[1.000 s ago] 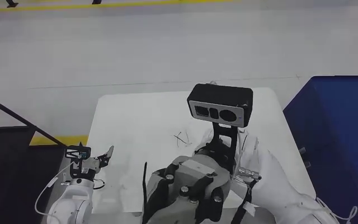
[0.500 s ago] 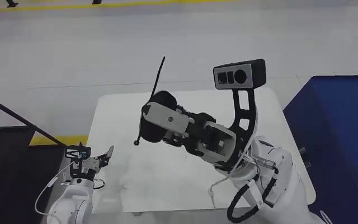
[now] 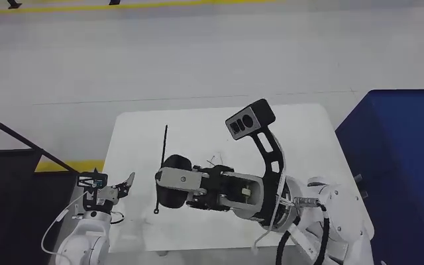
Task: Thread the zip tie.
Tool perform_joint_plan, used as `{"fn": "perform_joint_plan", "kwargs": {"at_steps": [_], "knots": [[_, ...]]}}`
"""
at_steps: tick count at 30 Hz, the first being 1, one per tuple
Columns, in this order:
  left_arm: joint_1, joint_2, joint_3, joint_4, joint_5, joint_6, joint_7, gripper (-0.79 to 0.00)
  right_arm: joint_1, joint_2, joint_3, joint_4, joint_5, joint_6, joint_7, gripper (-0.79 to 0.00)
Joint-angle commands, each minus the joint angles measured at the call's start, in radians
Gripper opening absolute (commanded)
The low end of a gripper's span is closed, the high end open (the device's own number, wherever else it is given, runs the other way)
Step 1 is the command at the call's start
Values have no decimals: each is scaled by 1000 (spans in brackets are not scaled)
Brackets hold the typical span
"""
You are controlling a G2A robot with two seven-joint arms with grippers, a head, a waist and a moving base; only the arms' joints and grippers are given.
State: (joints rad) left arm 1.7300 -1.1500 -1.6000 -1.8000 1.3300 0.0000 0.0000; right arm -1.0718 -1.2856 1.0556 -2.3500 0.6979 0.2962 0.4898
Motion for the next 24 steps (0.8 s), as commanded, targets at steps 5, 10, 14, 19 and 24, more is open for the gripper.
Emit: {"fn": "perform_joint_plan", "kwargs": {"at_steps": [5, 10, 14, 19, 24], "knots": [[0, 0, 0, 0, 0, 0, 0, 0, -9, -3, 17, 0, 57, -17, -3, -785], [0, 0, 0, 0, 0, 0, 0, 0, 19, -6, 47, 0, -57, -169, -20, -785], [0, 0, 0, 0, 0, 0, 0, 0, 39, -12, 49, 11, -141, -326, -25, -785], [0, 0, 0, 0, 0, 0, 0, 0, 54, -19, 36, 50, -149, -397, -31, -785], [0, 0, 0, 0, 0, 0, 0, 0, 43, -21, 19, 88, -109, -322, -32, -785]]}}
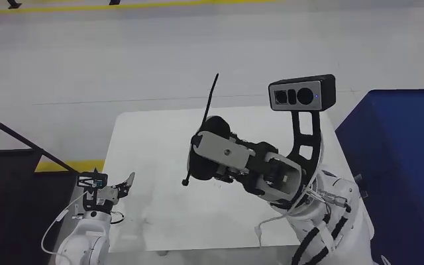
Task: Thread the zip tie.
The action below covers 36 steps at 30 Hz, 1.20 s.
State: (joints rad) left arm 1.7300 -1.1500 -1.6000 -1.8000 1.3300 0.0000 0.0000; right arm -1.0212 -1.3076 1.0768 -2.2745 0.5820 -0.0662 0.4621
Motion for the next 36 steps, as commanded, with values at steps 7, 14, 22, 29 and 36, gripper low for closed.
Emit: {"fn": "perform_joint_plan", "kwargs": {"at_steps": [7, 14, 22, 29, 36], "knots": [[0, 0, 0, 0, 0, 0, 0, 0, -33, 4, 6, -2, 25, 127, 18, -785], [0, 0, 0, 0, 0, 0, 0, 0, -40, 5, 4, 8, 20, 135, 19, -785], [0, 0, 0, 0, 0, 0, 0, 0, -199, 38, 146, 106, -110, 270, 55, -785], [0, 0, 0, 0, 0, 0, 0, 0, -358, 74, 331, 148, -180, 388, 138, -785], [6, 3, -10, -21, -74, -93, -86, 0, -378, 76, 349, 141, -157, 377, 150, -785]]}}
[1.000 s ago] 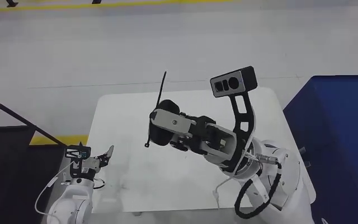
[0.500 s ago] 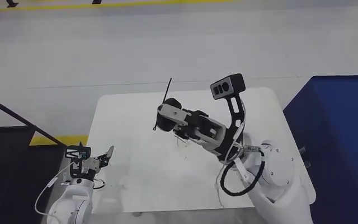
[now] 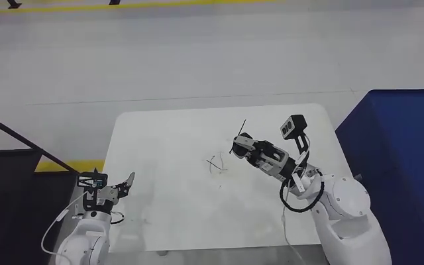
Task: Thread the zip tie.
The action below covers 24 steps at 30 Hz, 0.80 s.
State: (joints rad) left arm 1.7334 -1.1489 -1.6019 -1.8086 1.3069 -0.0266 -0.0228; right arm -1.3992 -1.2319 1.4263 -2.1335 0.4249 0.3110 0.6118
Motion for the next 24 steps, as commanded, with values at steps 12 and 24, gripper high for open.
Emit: {"fn": "perform_joint_plan", "kwargs": {"at_steps": [12, 24], "knots": [[-145, 54, -172, -37, -1230, -251, -1225, 0, 0, 0, 0, 0, 0, 0, 0, -785], [-185, 58, -166, 12, -1460, -181, -1301, 0, -22, 7, -26, -17, -52, -43, 55, -785]]}}
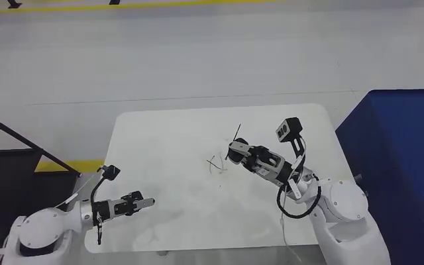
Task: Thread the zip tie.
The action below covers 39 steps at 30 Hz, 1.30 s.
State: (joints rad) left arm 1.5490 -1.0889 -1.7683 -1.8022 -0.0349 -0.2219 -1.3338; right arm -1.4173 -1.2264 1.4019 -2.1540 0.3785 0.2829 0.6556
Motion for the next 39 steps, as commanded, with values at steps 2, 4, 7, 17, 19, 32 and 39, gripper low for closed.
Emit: {"fn": "perform_joint_plan", "kwargs": {"at_steps": [2, 4, 7, 17, 19, 32, 39], "knots": [[2, -6, 14, 23, -256, 50, 25, 0, -16, 3, -3, 14, -17, -39, 17, -785], [-1, -10, 38, 26, -351, 71, 48, 0, -29, 4, -12, 18, -33, -68, 12, -785], [-1, -19, 102, 27, -494, 140, 65, 0, -45, 7, -39, 20, -63, -92, 28, -785], [-6, -19, 124, 16, -490, 132, 78, 0, -51, 12, -91, 4, -170, -114, 47, -785], [9, -25, 155, 7, -530, 142, 124, 0, -49, 11, -133, 12, -235, -133, 26, -785], [53, -50, 270, -58, -686, 53, 340, -434, 12, -6, -294, 112, -322, -209, -78, -785], [67, -47, 266, -60, -683, 41, 328, -468, 34, -7, -312, 112, -354, -192, -92, -785]]}}
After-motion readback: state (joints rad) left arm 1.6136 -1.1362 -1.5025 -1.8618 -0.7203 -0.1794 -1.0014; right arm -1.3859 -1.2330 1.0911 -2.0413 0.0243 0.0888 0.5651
